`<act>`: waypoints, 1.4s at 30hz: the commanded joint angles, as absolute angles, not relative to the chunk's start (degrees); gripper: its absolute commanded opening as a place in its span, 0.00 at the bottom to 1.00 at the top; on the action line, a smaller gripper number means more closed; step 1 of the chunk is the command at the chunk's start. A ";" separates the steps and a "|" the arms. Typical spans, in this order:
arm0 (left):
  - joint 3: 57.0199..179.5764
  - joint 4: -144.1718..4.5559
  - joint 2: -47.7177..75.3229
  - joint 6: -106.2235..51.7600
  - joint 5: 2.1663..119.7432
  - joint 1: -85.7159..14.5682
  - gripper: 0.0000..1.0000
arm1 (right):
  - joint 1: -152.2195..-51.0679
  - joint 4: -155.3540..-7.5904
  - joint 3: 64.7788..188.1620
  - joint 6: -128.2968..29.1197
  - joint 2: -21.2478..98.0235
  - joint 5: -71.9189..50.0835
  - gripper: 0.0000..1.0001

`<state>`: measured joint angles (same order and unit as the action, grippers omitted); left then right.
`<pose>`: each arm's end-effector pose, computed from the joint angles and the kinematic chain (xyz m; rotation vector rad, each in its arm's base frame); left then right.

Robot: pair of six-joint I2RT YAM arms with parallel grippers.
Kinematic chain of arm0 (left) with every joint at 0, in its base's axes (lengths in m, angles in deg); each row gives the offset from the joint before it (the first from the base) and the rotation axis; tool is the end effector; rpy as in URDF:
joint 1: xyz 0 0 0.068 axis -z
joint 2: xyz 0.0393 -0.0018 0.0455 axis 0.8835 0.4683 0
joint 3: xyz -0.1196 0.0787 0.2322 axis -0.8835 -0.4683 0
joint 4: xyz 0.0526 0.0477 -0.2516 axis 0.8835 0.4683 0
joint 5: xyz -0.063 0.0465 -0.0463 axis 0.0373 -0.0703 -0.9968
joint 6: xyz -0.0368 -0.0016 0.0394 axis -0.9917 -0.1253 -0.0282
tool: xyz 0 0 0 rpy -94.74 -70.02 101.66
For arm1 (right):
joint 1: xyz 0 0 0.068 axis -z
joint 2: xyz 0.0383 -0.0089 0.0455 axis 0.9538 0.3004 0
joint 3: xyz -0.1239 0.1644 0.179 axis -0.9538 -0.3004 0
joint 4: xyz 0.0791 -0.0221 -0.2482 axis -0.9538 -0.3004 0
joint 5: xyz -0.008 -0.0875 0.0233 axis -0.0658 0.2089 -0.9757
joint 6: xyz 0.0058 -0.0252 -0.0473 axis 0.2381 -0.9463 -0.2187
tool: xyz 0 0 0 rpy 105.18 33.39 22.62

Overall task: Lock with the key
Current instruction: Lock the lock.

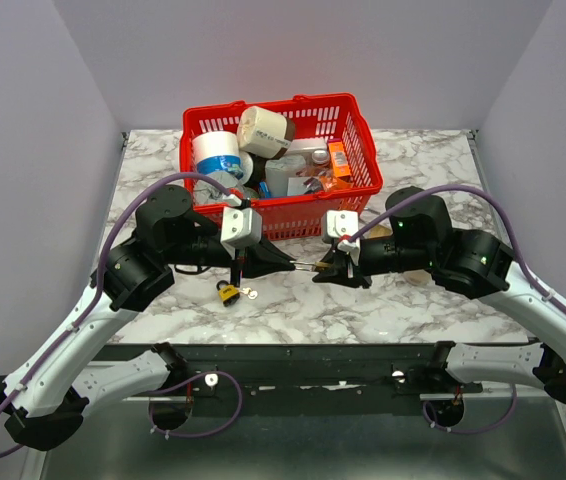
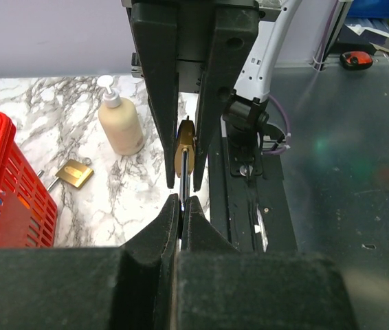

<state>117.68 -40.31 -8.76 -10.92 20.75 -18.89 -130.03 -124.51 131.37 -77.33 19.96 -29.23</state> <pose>0.1056 -0.1357 0.4445 1.2939 1.2897 -1.2062 0.0991 0.1845 0.4343 -1.5313 1.4054 0.8555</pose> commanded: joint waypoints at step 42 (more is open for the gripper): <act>108.89 -57.77 -6.23 -25.93 22.89 -12.50 0.00 | -129.91 -115.16 133.89 -71.52 23.58 -34.30 0.01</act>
